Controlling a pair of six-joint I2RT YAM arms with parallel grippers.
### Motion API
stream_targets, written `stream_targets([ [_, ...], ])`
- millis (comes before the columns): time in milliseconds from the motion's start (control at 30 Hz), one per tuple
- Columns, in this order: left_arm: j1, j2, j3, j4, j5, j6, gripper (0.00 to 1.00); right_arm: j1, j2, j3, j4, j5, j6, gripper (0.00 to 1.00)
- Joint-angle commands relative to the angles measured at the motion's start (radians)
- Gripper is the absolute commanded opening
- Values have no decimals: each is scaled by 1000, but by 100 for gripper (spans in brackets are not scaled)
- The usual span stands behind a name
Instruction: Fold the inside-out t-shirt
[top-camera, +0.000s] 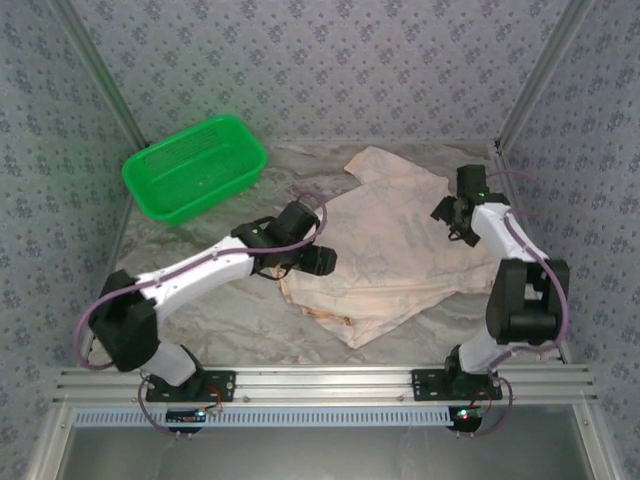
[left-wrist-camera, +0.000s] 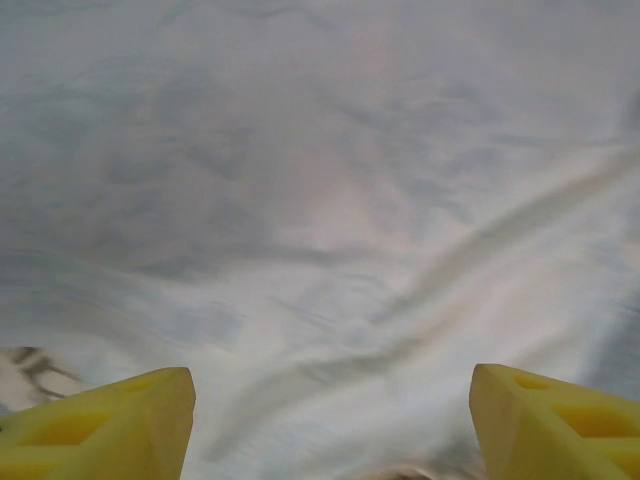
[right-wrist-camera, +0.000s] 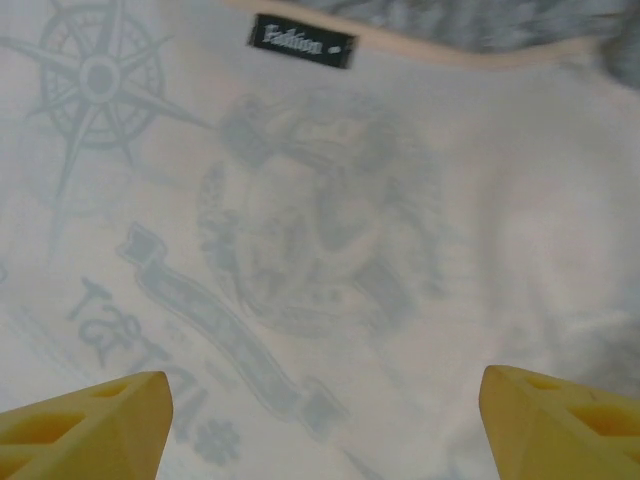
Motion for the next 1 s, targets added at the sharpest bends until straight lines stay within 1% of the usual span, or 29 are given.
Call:
stream_targets([
  [0,48,138,-46,58,-137,65,55,21,192,107,89,-46,-39,81],
  [33,49,167,-46,68,-160,61,49,32,248,151,83,-39,-59,81],
  [67,43,187,-43,66,-189,47,49,41,291,185,84,-46,-84,80],
  [100,29,202,-46,65,-194,36,50,50,331,223,77,-50,-98,80],
  [200,-27,194,-84,64,-180,0,54,89,434,337,51,-56,-144,78],
  [300,-93,183,-131,58,-109,-49,55,119,533,447,44,-98,-164,77],
  [367,-150,183,-160,70,-50,-93,55,140,606,524,45,-152,-164,77],
  [433,-218,188,-169,82,-29,-162,56,168,689,616,46,-224,-168,77],
  [467,-250,200,-161,82,-29,-209,58,184,733,679,30,-259,-178,75],
  [533,-292,244,-121,88,4,-282,60,228,805,816,-49,-255,-212,75],
  [600,-324,287,-54,73,40,-300,63,266,845,913,-97,-286,-230,76],
  [700,-362,326,75,-47,-16,-305,70,291,866,1019,-141,-313,-215,77],
  [733,-366,330,108,-102,-44,-334,73,290,860,1041,-156,-325,-209,77],
  [767,-362,331,129,-132,-45,-352,74,287,845,1048,-168,-343,-207,77],
  [800,-359,320,140,-137,-22,-358,75,284,822,1046,-178,-362,-206,78],
  [867,-362,257,123,-90,9,-360,76,274,742,1006,-203,-362,-201,78],
  [900,-366,217,106,-62,14,-357,76,270,702,971,-210,-355,-199,78],
  [967,-371,132,75,-3,24,-317,77,250,572,860,-217,-337,-185,79],
])
